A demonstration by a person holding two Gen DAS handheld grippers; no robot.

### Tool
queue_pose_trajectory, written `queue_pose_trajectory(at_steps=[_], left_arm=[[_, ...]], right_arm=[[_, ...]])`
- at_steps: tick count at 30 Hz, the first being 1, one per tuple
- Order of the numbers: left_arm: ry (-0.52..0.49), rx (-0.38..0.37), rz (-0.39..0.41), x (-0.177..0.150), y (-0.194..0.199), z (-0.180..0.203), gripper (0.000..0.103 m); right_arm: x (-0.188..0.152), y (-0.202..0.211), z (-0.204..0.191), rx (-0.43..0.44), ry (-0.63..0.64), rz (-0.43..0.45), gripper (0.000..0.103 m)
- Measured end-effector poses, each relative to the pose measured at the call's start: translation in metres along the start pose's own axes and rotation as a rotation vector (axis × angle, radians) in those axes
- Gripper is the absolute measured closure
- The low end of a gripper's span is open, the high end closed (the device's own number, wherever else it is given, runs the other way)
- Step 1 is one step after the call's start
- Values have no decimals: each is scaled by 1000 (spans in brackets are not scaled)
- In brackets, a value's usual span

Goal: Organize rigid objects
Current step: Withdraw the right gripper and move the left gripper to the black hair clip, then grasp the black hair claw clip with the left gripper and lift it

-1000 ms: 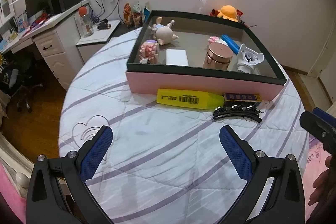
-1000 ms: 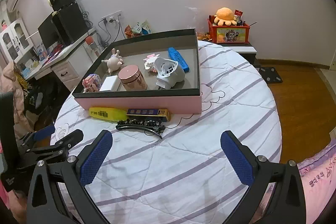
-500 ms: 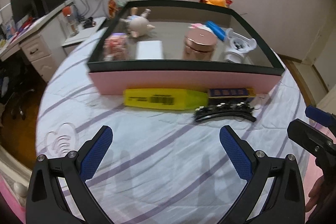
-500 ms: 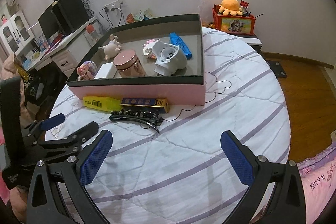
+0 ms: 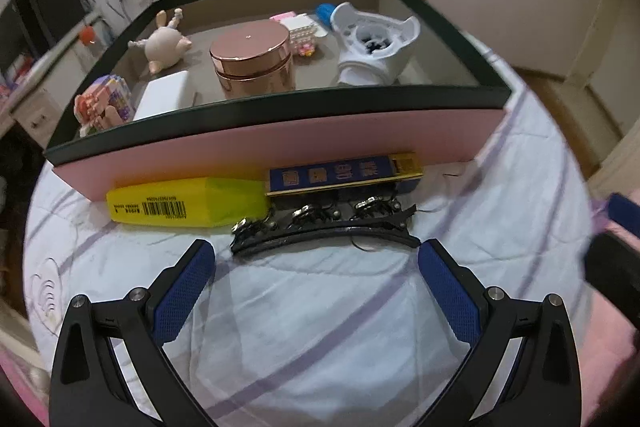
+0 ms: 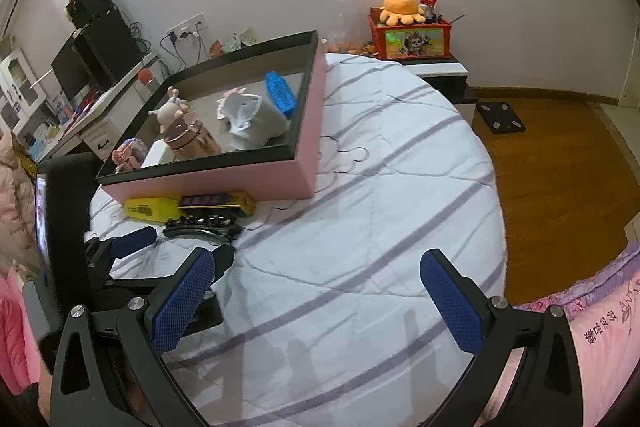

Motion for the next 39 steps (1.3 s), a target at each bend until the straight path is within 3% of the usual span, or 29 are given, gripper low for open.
queue_pose_trajectory(at_steps=[11, 14, 23, 31, 39], left_arm=[[68, -21, 13, 7, -13, -6, 0], [75, -24, 25, 6, -12, -12, 7], [86, -75, 43, -10, 6, -27, 7], [127, -25, 90, -16, 39, -62, 7], [143, 9, 164, 14, 64, -92, 7]], right_arm=[[-2, -4, 17, 12, -30, -3, 0], [-3, -5, 16, 17, -29, -6, 0], [-2, -4, 10, 19, -21, -3, 0], [-1, -4, 0, 24, -7, -1, 0], [15, -10, -27, 47, 40, 5, 0]])
Point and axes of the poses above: each gripper's, at about its wrist camera, not at the fingertips, and y roughly against the way its jaws point, z to its right, x to its top, the point moved 1 cm from there along -y, roughly the way its jaws point, and after that the axes turned 3 degrees about x, right-handed, at the moved point
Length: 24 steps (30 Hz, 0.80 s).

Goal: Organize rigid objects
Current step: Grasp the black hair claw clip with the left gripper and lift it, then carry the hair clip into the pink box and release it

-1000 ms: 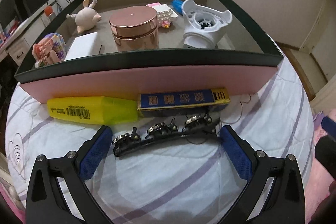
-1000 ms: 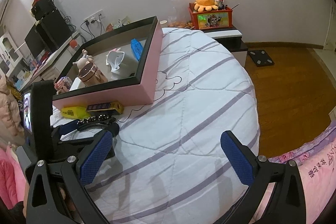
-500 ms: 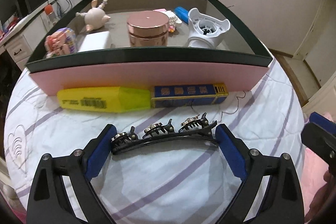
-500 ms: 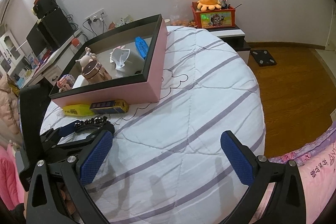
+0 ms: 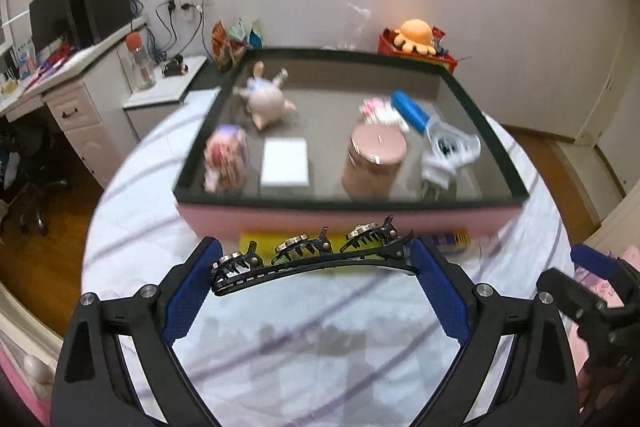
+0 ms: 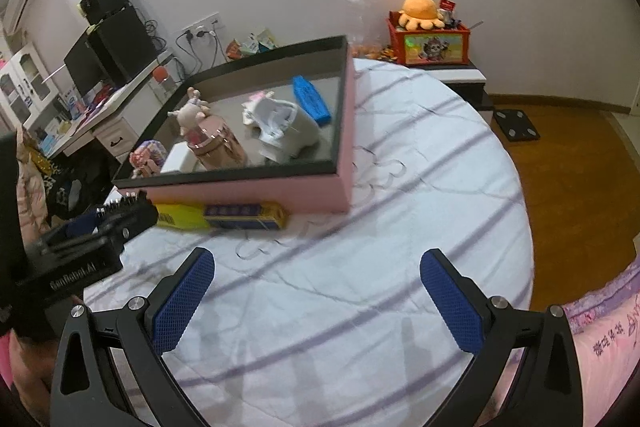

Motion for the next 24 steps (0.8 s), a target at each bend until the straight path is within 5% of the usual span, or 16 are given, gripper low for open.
queue_pose_trajectory(at_steps=[13, 24], left_arm=[[-23, -9, 56, 90, -33, -9, 7], [-32, -43, -87, 109, -121, 3, 7]], right_arm=[[70, -20, -29, 5, 53, 85, 0], [94, -60, -13, -14, 35, 47, 0]])
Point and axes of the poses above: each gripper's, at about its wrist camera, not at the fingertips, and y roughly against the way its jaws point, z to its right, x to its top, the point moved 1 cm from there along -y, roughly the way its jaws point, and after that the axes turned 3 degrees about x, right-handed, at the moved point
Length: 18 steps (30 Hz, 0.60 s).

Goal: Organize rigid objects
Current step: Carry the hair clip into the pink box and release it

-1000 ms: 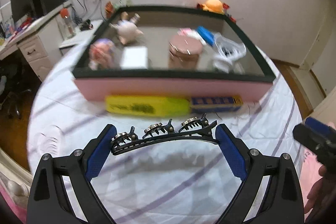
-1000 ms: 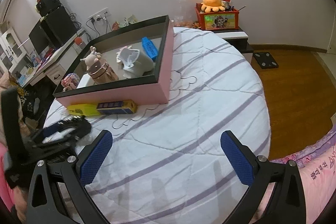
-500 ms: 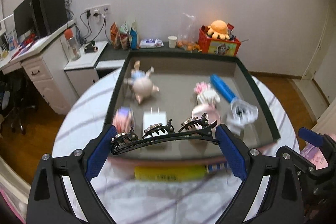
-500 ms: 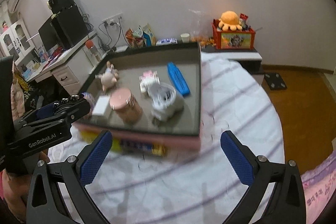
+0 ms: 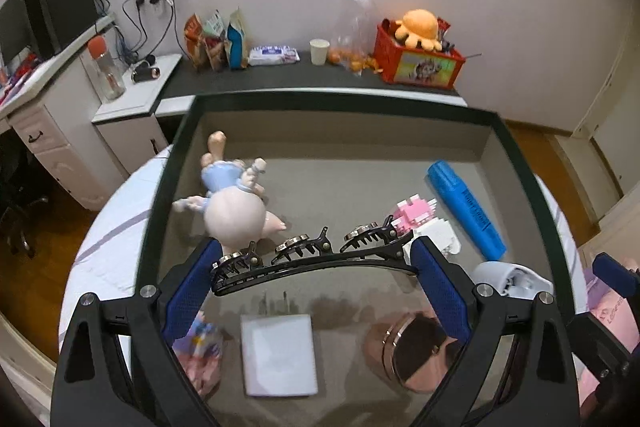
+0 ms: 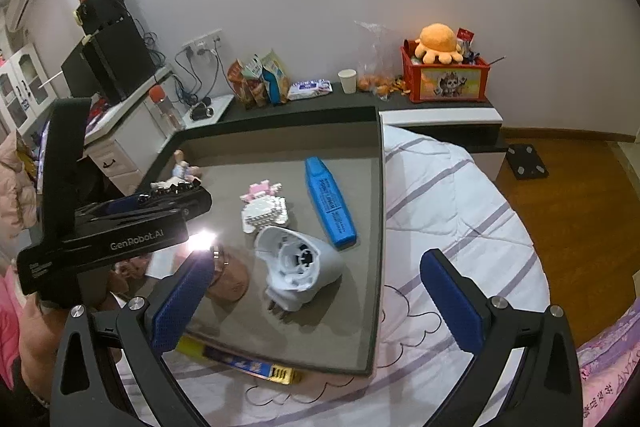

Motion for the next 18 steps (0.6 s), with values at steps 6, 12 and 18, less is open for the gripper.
queue_pose_trajectory(at_steps=[6, 12, 18], left_arm=[[-19, 26, -15, 3, -7, 3, 7], [-24, 31, -44, 3, -10, 5, 6], [-29, 45, -63, -3, -7, 5, 5]], right_arm=[[0, -12, 6, 2, -14, -20, 0], [0, -10, 3, 6, -6, -23, 0], [-2, -3, 1, 1, -1, -18, 0]])
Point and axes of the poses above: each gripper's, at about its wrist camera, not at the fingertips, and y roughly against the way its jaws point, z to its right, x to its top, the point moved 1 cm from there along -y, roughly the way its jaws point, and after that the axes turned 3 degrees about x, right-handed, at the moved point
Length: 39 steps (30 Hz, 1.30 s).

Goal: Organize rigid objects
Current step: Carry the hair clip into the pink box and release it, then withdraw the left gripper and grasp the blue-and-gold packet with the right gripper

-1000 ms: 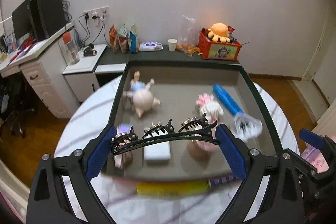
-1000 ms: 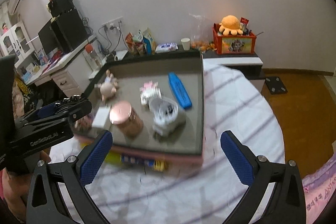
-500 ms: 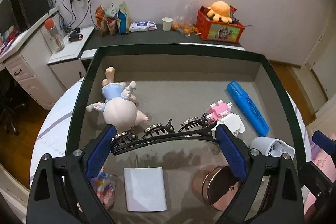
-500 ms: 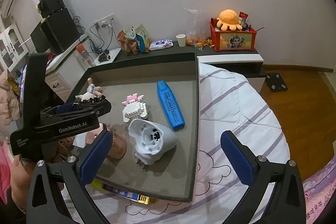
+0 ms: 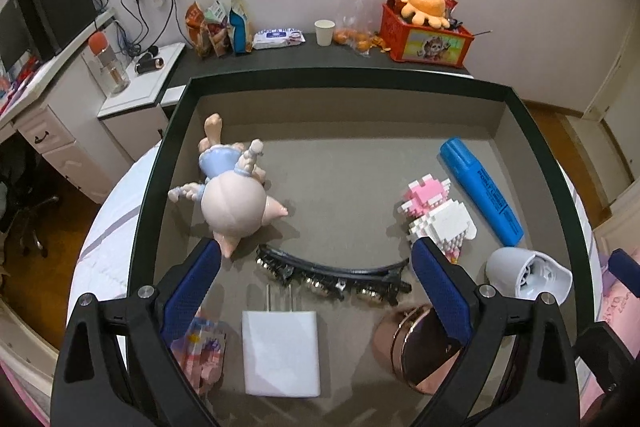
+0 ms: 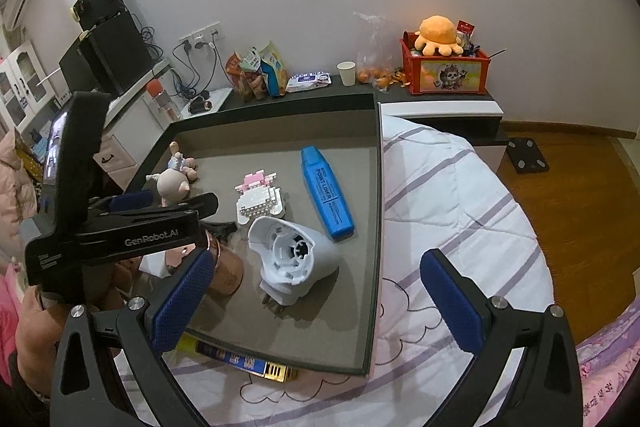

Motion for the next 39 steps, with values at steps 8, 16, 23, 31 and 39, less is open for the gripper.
queue_pose_trajectory(at_steps=[8, 16, 23, 31, 39], left_arm=[[29, 3, 89, -17, 43, -13, 4], [87, 30, 168, -61, 90, -42, 1], [133, 43, 173, -104, 104, -65, 0], [139, 44, 123, -133, 94, -76, 0], [149, 38, 105, -142, 84, -84, 0]], right_arm=[[-13, 20, -9, -4, 19, 7, 0], [-41, 33, -23, -4, 48, -26, 0], [-74, 29, -32, -16, 17, -70, 0], [-88, 15, -55, -34, 18, -99, 0], [-88, -4, -58, -85, -11, -131, 0]])
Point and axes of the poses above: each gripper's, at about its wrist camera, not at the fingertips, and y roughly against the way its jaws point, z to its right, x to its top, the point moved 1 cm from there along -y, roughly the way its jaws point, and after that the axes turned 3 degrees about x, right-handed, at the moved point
